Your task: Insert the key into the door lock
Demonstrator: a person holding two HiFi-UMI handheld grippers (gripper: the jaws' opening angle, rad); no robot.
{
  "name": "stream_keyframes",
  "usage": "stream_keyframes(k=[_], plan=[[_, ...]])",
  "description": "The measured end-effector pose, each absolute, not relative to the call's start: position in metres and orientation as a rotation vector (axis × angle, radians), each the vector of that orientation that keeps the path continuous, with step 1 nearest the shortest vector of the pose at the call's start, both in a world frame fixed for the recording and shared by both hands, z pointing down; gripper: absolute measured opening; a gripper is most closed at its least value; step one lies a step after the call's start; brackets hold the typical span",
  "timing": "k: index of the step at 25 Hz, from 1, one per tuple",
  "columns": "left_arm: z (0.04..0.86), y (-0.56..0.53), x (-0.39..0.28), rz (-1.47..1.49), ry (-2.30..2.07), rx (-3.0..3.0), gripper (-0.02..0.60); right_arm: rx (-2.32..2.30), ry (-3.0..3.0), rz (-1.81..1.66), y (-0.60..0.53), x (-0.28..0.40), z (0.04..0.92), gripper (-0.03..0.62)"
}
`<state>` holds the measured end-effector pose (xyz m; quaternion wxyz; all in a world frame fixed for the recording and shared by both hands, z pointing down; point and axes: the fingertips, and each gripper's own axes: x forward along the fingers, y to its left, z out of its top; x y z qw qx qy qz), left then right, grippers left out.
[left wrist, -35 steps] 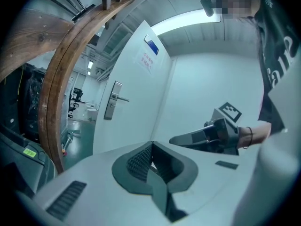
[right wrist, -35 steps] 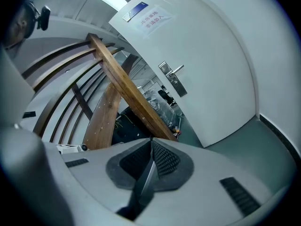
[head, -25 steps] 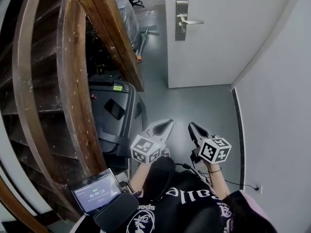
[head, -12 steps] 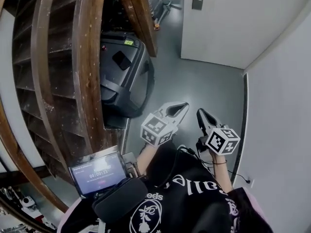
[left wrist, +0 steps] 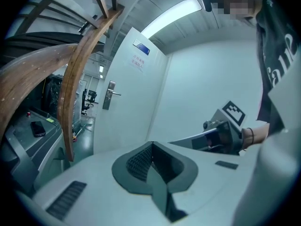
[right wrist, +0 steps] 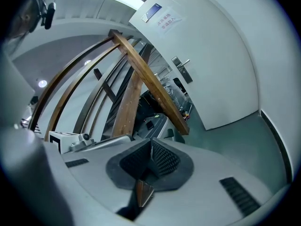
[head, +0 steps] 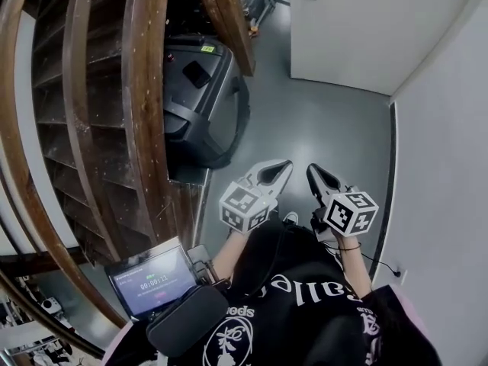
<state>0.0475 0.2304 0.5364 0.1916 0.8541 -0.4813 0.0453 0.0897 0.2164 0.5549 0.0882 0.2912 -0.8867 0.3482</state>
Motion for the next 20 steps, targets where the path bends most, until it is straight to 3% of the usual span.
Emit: stream_keyframes(k=[20], plan=[[0.526,0.23,0.096,0.242,-1.285,2.479,0.005,0.912,-2.7,1.063,0.213,0.127,0.544,0.029]])
